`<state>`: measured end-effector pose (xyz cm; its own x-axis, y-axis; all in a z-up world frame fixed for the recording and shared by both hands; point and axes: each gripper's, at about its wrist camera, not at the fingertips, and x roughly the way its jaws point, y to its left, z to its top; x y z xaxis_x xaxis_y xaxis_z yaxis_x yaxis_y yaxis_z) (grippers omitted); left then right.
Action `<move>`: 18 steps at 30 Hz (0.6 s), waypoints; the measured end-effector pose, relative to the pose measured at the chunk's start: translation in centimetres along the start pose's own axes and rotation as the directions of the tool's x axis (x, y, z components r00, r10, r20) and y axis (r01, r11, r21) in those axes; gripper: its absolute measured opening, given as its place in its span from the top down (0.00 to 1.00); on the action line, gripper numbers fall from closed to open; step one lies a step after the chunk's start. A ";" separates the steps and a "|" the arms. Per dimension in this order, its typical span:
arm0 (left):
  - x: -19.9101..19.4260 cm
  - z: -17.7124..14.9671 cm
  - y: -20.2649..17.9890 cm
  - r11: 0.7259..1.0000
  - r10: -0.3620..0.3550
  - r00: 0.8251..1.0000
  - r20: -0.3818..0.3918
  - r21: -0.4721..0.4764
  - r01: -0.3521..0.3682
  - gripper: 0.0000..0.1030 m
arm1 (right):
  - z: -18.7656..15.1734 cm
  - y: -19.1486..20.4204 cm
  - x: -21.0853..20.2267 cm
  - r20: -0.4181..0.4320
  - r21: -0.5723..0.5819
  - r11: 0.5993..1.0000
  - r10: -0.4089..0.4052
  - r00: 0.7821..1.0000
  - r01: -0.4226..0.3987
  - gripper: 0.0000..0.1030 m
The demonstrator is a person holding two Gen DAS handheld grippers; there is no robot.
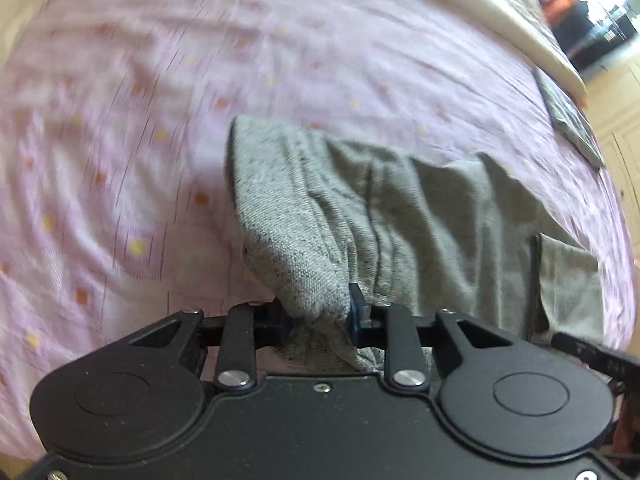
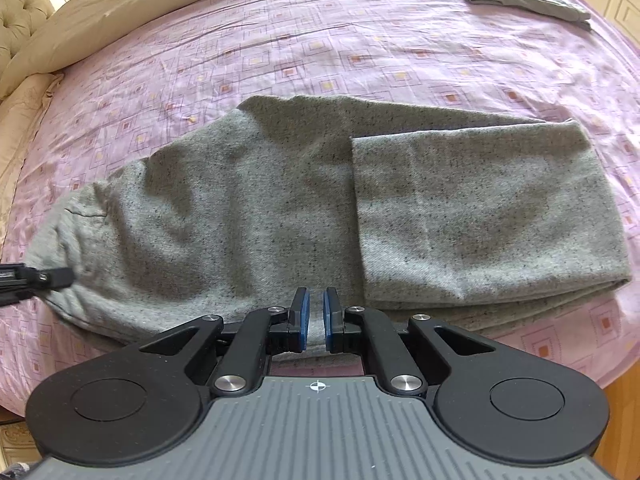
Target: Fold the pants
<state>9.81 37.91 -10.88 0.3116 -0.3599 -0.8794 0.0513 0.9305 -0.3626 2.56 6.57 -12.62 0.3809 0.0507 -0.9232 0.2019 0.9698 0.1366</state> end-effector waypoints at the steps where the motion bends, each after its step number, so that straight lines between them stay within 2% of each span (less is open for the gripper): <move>1: -0.4 0.2 -0.7 1.000 0.002 1.000 0.014 0.015 -0.002 0.68 | 0.1 -0.2 0.0 0.001 0.000 1.000 -0.001 1.000 0.001 0.93; 7: -3.2 0.8 -3.2 0.999 0.006 0.997 0.078 0.035 -0.009 0.69 | 0.8 -0.7 1.2 -0.007 -0.019 0.999 0.044 0.999 -0.045 0.93; 11: -4.1 0.7 -5.0 0.998 0.030 0.992 0.120 0.050 -0.037 0.69 | 0.3 0.4 4.0 -0.093 -0.105 0.989 0.092 0.991 -0.101 0.93; 14: -4.6 0.3 -6.7 0.998 0.041 0.991 0.130 0.051 -0.049 0.71 | -1.3 1.5 6.7 -0.234 -0.197 0.967 0.113 0.966 -0.161 0.93; 16: -5.3 -0.1 -8.6 0.993 0.081 0.983 0.162 0.072 -0.094 0.71 | -2.1 1.9 6.5 -0.198 -0.266 0.949 0.119 0.973 -0.170 0.93; 18: -5.9 -0.3 -10.7 0.988 0.103 0.976 0.191 0.095 -0.123 0.71 | -1.6 1.4 6.1 -0.232 -0.280 0.933 0.164 0.959 -0.228 0.93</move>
<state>7.14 30.04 -1.89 0.4909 -0.2422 -0.8369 0.1024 0.9700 -0.2206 3.69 8.58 -18.67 0.1891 0.2634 -0.9460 -0.1507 0.9597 0.2371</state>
